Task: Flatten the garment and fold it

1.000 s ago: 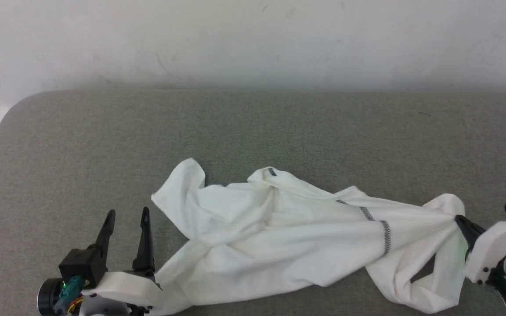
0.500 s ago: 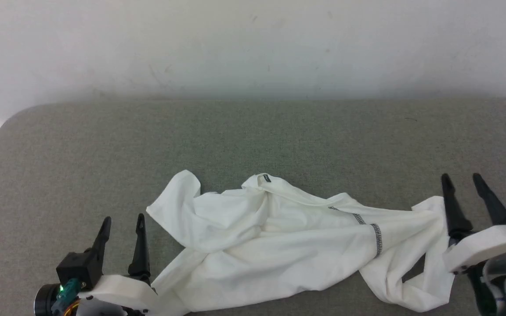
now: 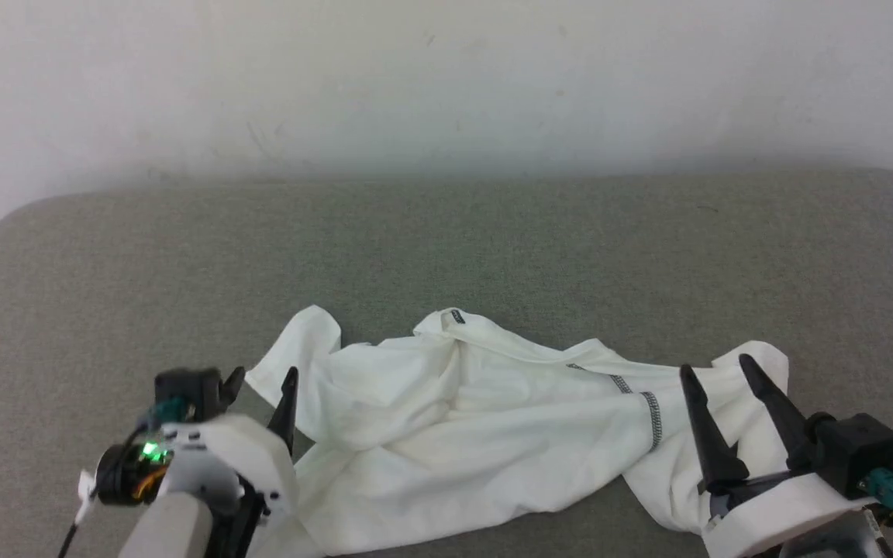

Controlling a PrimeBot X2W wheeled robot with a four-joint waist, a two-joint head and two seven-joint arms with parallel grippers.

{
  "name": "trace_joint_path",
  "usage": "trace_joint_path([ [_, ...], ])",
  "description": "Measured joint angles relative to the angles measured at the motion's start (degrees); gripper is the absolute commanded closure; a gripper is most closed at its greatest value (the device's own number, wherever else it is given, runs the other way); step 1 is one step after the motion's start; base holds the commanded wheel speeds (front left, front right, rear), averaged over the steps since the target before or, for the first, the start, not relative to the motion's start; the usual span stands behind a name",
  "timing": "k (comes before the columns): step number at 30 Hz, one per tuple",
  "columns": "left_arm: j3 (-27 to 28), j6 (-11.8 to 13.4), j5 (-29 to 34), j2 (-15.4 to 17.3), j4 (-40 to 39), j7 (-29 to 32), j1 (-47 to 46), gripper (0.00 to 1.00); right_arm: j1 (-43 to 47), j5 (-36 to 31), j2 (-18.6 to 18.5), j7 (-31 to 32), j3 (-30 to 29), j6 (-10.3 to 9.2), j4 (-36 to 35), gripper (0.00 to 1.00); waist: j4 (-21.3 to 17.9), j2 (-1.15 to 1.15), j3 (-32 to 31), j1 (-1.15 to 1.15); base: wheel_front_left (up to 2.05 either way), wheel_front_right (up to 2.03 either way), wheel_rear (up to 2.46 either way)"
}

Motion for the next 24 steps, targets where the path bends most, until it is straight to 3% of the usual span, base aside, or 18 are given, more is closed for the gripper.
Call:
trace_joint_path([
  [6,-2.27,-3.5,-1.79,1.47,10.76,13.71,-9.36,0.0,-0.23,0.02,0.23,1.49,1.81,0.0,-2.41,0.0,-1.85,0.0,2.31,0.01,0.0,0.0,0.0],
  [12,-4.41,-5.05,-2.63,2.69,18.4,25.09,-15.18,0.0,-0.45,0.82,0.3,1.55,1.96,0.0,-1.76,0.0,-4.41,0.0,4.24,0.0,0.0,0.0,0.0],
  [13,-4.41,-5.05,-2.63,2.69,18.4,25.09,-15.18,0.17,-0.45,0.82,0.3,1.55,1.96,0.0,-1.76,0.0,-4.41,0.0,4.24,0.0,0.0,0.0,0.0],
  [15,-4.69,-5.99,-3.55,3.42,19.01,28.09,-16.58,1.0,-0.45,1.33,0.31,1.48,1.64,0.0,-1.15,0.0,-5.43,0.0,4.74,0.0,0.0,0.0,0.0],
  [19,-4.05,-5.36,-3.5,4.12,16.68,24.05,-15.73,1.0,-0.41,1.64,0.38,1.41,0.9,0.0,-0.77,0.0,-5.55,0.0,4.69,0.01,0.0,0.0,0.0],
  [24,1.15,-0.48,-3.54,7.94,7.06,16.52,-10.75,1.0,0.3,1.71,0.63,1.42,-0.71,0.0,-0.73,0.0,-4.04,0.0,3.75,0.01,0.0,0.0,0.0],
])
